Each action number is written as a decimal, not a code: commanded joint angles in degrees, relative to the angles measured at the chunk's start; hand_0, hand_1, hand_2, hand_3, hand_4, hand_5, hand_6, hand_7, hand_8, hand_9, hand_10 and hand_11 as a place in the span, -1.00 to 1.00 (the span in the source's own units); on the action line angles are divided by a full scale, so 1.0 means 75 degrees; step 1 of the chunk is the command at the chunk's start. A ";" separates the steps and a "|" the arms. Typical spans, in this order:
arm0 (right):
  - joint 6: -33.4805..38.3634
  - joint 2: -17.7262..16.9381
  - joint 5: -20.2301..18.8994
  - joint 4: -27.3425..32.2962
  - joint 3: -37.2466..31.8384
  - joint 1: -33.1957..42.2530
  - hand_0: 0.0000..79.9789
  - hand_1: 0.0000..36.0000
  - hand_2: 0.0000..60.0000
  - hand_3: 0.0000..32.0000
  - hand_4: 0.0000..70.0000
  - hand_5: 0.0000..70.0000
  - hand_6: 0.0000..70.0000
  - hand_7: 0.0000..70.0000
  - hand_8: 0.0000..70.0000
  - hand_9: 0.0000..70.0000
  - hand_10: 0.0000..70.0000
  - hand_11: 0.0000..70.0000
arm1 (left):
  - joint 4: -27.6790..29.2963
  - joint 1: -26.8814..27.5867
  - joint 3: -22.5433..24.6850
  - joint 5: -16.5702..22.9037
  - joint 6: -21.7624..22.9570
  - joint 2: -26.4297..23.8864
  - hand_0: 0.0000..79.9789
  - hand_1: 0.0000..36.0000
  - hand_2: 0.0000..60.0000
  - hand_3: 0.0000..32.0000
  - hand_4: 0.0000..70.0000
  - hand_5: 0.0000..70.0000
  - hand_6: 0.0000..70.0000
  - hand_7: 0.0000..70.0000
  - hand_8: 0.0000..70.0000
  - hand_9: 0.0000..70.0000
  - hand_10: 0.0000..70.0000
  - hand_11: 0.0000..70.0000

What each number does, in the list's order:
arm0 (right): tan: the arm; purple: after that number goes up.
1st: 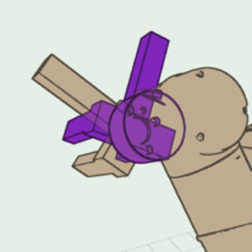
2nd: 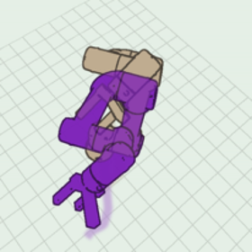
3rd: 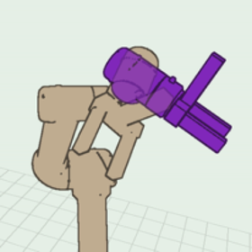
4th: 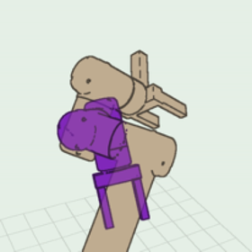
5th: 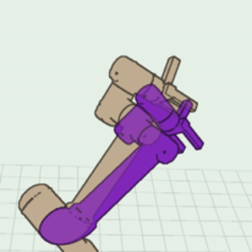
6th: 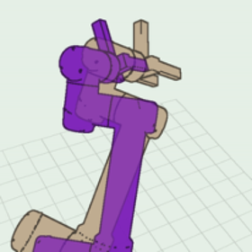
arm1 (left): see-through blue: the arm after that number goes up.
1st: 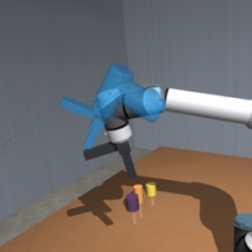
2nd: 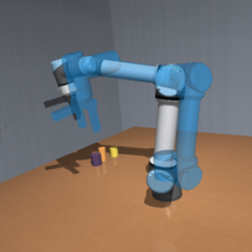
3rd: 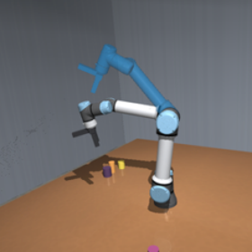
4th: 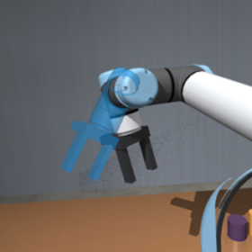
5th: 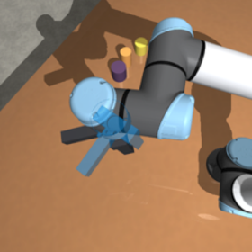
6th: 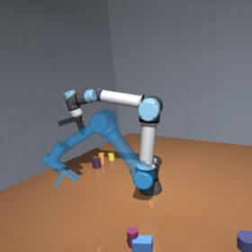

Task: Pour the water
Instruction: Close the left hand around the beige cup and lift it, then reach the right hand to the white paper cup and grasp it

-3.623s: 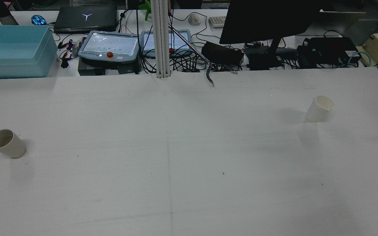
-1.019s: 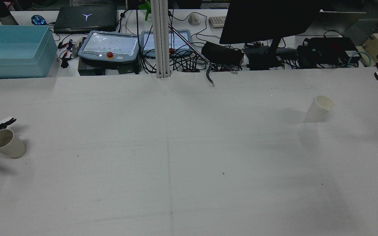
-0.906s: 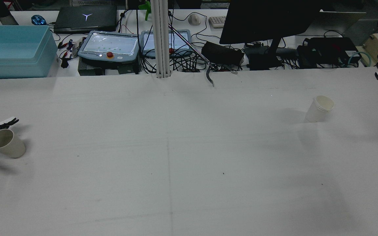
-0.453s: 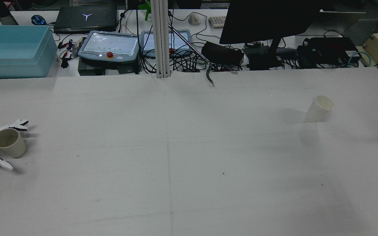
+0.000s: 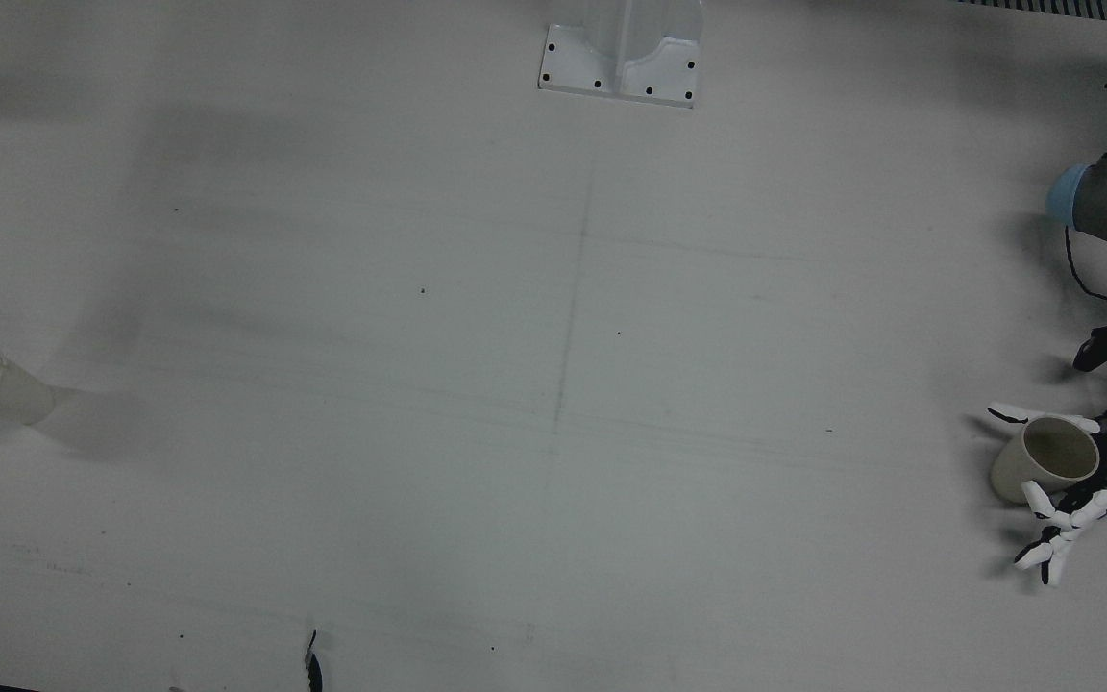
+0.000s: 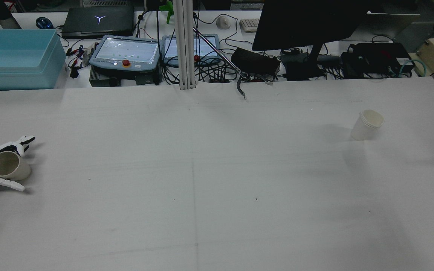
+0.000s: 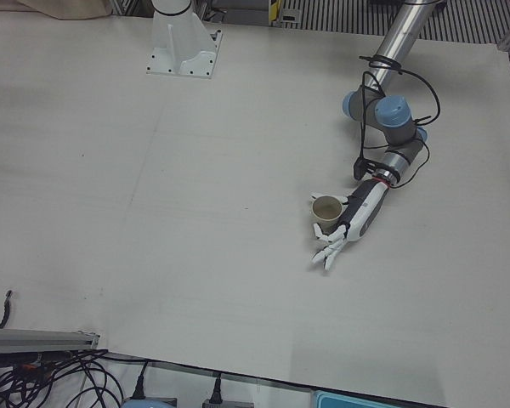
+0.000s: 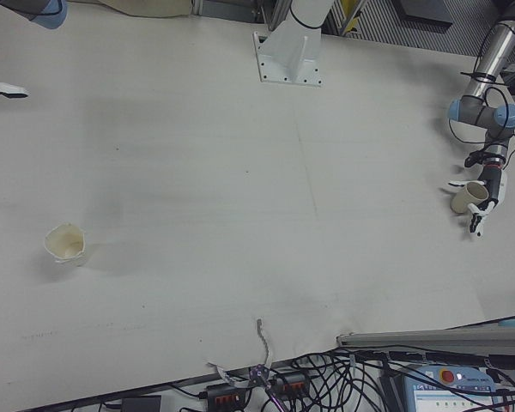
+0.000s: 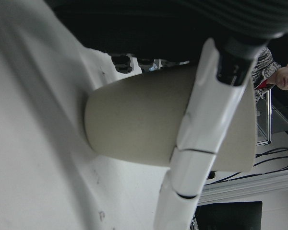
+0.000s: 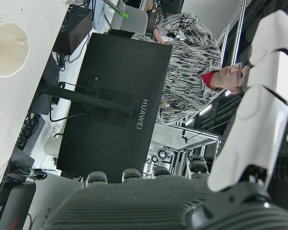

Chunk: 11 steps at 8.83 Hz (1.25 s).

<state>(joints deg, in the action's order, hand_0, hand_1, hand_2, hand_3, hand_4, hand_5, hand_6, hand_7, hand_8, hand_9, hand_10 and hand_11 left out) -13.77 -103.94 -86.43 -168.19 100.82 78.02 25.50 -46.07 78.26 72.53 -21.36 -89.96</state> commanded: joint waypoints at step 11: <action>-0.0237 0.2680 0.0086 0.3734 -0.6787 -0.0932 0.47 0.78 -0.11 -1.00 -1.00 -0.77 -0.76 -0.92 -0.98 -1.00 -1.00 -1.00 | -0.5626 0.0026 0.4061 -0.0084 0.2356 -0.1224 1.00 1.00 1.00 -1.00 -0.22 1.00 -0.66 -0.67 -0.95 -0.97 -0.90 -0.73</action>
<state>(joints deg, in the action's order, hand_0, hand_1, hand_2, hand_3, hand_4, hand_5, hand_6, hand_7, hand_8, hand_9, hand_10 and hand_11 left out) -14.11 -85.31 -85.96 -142.17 52.52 73.13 -15.24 -45.67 107.82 71.97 -3.95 -98.43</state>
